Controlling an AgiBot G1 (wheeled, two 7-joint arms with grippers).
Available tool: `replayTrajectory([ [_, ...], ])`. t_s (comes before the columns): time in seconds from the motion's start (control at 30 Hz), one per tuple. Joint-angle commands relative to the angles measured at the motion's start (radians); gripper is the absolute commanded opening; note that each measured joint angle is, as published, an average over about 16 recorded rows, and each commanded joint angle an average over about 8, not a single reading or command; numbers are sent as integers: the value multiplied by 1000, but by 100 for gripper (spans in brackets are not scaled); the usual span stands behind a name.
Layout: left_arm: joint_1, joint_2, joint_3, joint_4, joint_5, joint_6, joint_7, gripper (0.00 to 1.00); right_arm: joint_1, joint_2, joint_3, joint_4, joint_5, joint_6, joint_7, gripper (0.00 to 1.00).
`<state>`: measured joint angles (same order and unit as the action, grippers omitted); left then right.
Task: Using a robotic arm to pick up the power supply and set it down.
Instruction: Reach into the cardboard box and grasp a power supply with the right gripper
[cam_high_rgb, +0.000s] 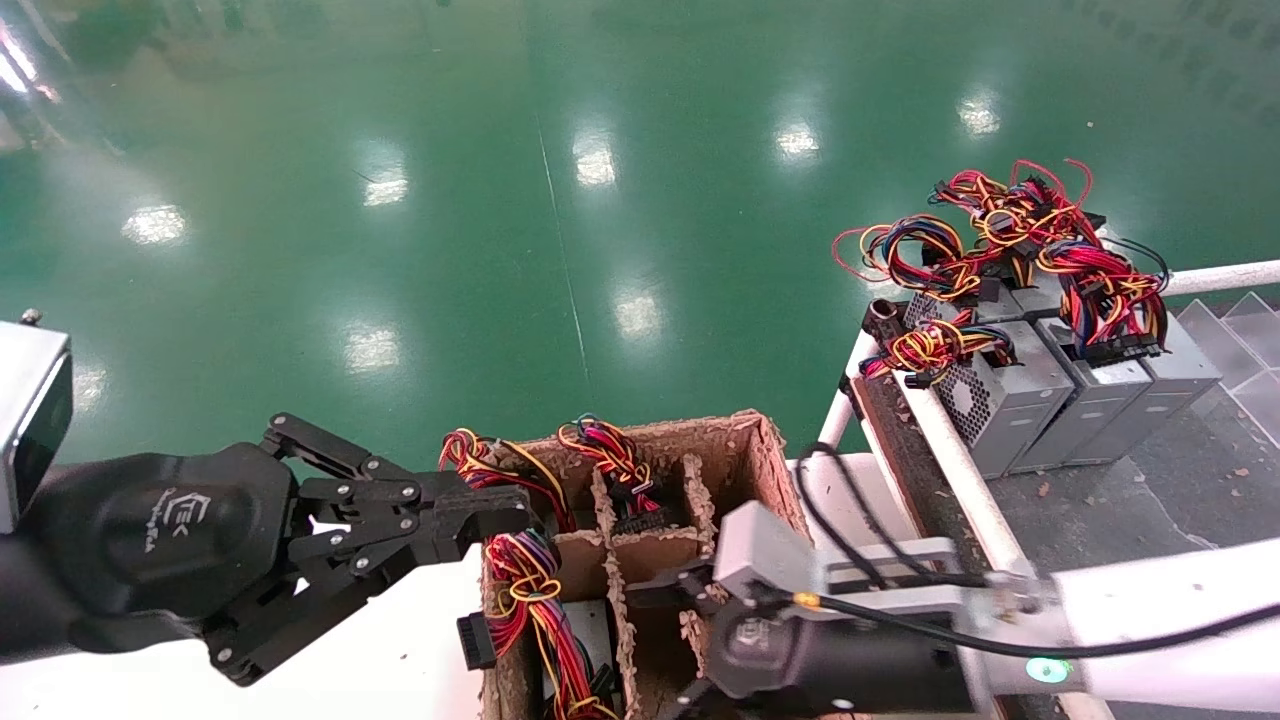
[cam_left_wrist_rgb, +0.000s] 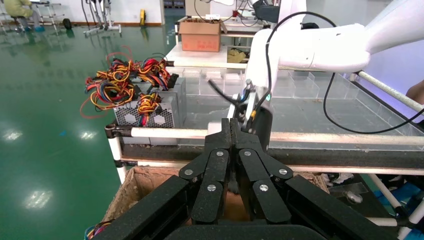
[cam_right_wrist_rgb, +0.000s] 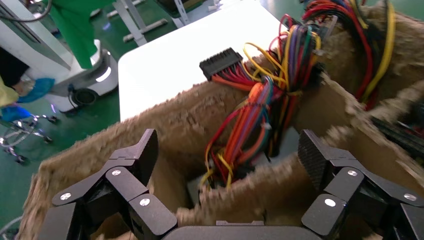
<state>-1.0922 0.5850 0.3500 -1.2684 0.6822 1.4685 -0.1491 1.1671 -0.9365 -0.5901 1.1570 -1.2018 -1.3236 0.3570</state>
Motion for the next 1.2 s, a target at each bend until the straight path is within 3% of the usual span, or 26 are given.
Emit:
replayTrajectory([
  [0.03,0,0,0,0,0,0,0,100,6,-31,-14,-22,-14,4,2,0],
  [0.4,0,0,0,0,0,0,0,100,24,-121,-51,-91,-61,45,27,0],
  [1.2,0,0,1,0,0,0,0,100,32,-141,-58,-104,-70,60,54,0],
])
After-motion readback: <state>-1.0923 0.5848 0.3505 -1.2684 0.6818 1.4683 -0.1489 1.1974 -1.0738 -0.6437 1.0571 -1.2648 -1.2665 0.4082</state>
